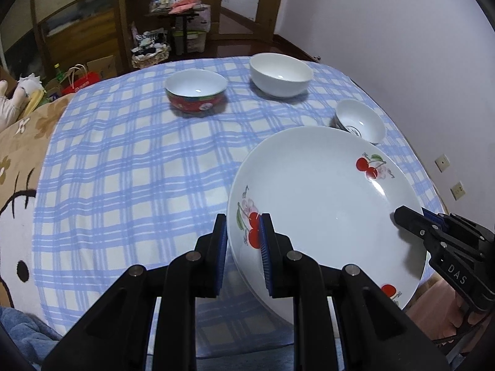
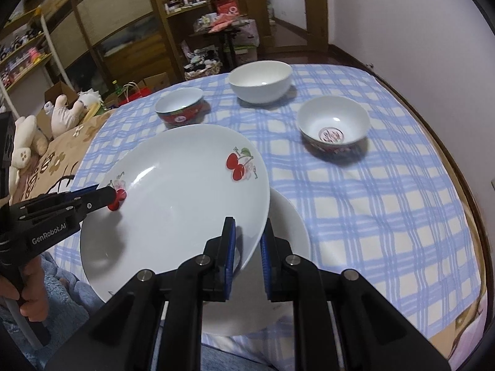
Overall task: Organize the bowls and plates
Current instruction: 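Lift the plate with both grippers and carry it over the plate stack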
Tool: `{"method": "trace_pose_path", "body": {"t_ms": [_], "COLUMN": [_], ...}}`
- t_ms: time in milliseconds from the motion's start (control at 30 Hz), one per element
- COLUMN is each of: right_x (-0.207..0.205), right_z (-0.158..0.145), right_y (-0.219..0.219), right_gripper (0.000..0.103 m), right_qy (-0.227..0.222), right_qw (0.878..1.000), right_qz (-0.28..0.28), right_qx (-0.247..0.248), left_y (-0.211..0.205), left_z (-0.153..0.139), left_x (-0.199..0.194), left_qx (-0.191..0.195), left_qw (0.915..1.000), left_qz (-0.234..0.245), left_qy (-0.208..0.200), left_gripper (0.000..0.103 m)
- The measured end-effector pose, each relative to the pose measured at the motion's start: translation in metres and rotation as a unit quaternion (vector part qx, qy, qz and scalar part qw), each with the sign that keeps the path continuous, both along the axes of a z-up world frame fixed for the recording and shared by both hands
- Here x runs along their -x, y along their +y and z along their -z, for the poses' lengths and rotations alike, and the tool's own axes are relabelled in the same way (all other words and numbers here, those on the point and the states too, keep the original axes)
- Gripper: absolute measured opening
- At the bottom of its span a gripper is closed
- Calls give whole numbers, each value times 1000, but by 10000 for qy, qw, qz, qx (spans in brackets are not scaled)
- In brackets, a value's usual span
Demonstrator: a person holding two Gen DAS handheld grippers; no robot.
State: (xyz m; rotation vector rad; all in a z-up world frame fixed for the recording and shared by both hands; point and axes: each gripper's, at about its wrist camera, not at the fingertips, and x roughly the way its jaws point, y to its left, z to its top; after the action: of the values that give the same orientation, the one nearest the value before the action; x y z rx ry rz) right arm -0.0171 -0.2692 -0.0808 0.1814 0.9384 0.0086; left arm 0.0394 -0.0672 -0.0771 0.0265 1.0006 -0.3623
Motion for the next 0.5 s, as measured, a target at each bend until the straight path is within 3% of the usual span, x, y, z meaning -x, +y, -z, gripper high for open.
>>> {"method": "trace_pose_path", "body": {"t_ms": [233, 333, 500], "right_x": [7, 7, 6], "right_z": [11, 19, 29], "right_y": [-10, -13, -16], "right_gripper": [17, 17, 17], "right_qy": [145, 232, 363], "right_qw": [9996, 9994, 9990], "right_qz": [210, 255, 277], "right_qx": [84, 60, -8], "left_y": [-18, -18, -20], "left_z": [17, 28, 36], "left_x": [2, -3, -8], "left_qx": [-182, -82, -60], "left_qw": [9993, 9984, 9977], "left_qz": [245, 239, 227], "left_qy": [235, 513, 628], "left_gripper": [19, 19, 19]}}
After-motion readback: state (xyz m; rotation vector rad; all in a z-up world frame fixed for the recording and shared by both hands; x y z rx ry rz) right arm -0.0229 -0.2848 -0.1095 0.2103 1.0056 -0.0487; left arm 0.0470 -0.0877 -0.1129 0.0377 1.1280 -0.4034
